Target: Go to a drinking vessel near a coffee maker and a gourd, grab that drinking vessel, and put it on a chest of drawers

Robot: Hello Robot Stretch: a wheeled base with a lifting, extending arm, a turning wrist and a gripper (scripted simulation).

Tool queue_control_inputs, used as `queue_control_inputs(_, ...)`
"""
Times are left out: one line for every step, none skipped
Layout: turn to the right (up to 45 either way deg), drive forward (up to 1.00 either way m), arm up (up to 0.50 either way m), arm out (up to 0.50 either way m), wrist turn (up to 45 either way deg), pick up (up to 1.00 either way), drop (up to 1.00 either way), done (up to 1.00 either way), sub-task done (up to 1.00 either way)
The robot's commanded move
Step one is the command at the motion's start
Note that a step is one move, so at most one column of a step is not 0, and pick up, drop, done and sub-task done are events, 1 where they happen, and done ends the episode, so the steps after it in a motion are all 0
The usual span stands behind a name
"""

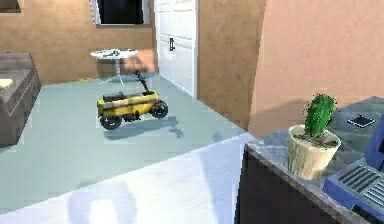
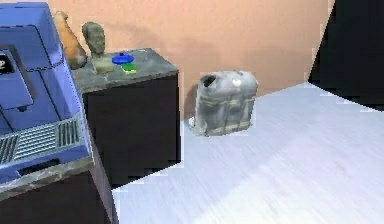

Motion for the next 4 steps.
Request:
queue_control_inputs(0.0,0.75,0.0,0.0,0.0,0.0,0.0,0.0,0.0)
queue_control_inputs(18.0,0.0,0.0,0.0,0.0,0.0,0.0,0.0,0.0)
queue_control_inputs(0.0,0.15,0.0,0.0,0.0,0.0,0.0,0.0,0.0)
queue_control_inputs(24.0,0.0,0.0,0.0,0.0,0.0,0.0,0.0,0.0)
